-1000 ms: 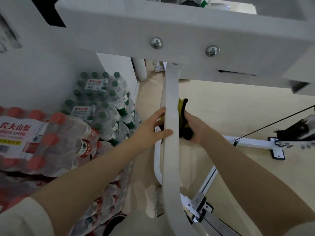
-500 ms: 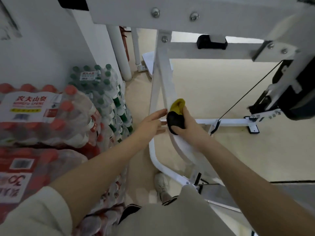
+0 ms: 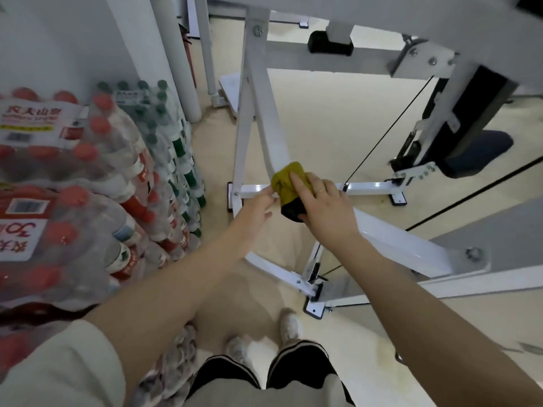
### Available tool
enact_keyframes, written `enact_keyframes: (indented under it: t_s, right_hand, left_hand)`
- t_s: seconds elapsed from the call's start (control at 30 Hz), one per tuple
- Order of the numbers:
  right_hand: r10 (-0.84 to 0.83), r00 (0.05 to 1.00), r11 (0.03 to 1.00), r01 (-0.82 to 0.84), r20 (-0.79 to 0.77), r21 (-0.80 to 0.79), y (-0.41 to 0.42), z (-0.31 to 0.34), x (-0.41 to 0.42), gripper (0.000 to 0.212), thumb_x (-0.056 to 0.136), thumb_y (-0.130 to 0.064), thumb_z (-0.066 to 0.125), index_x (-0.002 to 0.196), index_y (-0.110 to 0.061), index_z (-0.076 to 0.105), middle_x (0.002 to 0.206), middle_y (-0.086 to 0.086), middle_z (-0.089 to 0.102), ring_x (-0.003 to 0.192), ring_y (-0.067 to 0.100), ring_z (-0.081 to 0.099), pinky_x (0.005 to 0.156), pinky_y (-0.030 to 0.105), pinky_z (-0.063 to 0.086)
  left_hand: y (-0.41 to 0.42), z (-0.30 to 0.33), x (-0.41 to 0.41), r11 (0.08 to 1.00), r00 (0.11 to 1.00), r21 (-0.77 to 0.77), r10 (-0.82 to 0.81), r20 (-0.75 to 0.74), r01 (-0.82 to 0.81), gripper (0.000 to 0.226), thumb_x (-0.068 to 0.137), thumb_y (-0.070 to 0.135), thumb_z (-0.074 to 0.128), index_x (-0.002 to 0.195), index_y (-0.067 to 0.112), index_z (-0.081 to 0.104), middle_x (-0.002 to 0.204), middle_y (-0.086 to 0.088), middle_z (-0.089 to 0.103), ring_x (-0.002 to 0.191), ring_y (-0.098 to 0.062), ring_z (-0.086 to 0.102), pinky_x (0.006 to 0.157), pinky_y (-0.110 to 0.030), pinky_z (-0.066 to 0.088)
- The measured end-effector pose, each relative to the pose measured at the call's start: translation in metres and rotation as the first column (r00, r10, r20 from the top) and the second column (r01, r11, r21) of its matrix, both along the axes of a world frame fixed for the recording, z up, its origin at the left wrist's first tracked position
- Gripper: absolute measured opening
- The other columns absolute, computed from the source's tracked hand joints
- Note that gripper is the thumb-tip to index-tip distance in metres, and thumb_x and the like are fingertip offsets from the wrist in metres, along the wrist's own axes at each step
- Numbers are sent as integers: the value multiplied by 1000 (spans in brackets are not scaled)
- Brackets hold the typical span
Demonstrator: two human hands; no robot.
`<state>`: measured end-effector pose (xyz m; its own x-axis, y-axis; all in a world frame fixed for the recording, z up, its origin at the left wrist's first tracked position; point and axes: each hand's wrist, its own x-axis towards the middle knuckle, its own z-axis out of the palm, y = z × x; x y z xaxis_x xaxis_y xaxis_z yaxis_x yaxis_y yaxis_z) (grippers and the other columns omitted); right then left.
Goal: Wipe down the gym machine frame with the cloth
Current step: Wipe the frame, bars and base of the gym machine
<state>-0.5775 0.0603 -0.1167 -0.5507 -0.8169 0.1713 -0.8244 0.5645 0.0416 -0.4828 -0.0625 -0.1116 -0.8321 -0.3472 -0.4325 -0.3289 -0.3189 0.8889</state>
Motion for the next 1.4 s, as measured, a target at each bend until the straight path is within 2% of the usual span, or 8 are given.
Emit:
enact_keyframes:
  t_s: [0.27,0.47,0.67,0.8,0.93,1.1,1.23,1.4]
  right_hand:
    - [-1,978,999,-7,-209,-36,100,-16,-15,84,62,-17,84,133,-19,40,123,10,59,101,32,55,78,39,48]
    - [212,899,972,-234,-382,-11,58,-25,-11,55,86,-20,45,140,-23,32,137,10,51,115,31,40,93,43,43]
    - [366,737,929,-324,-567,179,135,-40,-27,65,84,-16,59,143,-27,32,148,6,27,121,33,39,97,45,35]
    - [322,771,946,-284,-550,156,101,-38,-20,74,76,-21,66,141,-29,31,146,7,26,117,34,38,93,45,35]
    - [273,879,960,-274,-392,54,46,-30,-9,89,58,-19,79,136,-27,38,137,8,38,110,34,42,90,41,34]
    - [341,881,904,-403,-327,-142,37,-20,1,46,74,-5,51,117,-20,50,112,9,64,90,29,48,66,35,49]
    - [482,841,876,-454,245,-163,15,-34,42,53,68,10,59,115,-14,59,111,12,63,91,35,58,67,41,54]
    - [-12,597,1000,-2,802,17,-29,-82,59,40,91,-3,45,130,-13,44,112,7,55,104,25,54,84,30,43]
  left_hand:
    - [30,-1,-9,999,999,6,37,0,-37,58,97,15,30,149,31,9,154,16,16,140,-4,17,117,-28,14]
    - [44,5,-11,991,990,-1,131,-56,-131,40,100,21,28,136,39,28,120,26,49,114,7,43,101,-18,29]
    - [49,0,-12,976,975,28,215,-56,-214,48,100,22,25,147,27,17,151,12,24,140,-7,19,117,-31,13]
    - [48,-2,-8,973,975,106,213,-71,-205,42,101,26,22,142,31,27,141,14,35,127,0,32,115,-28,16]
    - [41,-3,7,961,966,131,253,-51,-244,25,99,29,31,119,29,47,122,14,50,114,-1,45,108,-25,26]
    - [24,-25,34,938,946,123,319,52,-323,25,98,33,37,115,24,52,130,4,53,115,-9,48,105,-30,31]
    - [0,-40,60,903,910,146,383,155,-405,42,98,33,35,134,14,46,139,-3,48,121,-18,48,102,-33,33]
    - [-31,-73,72,844,857,191,457,237,-502,42,101,23,31,139,8,37,145,-7,40,131,-26,41,108,-36,30]
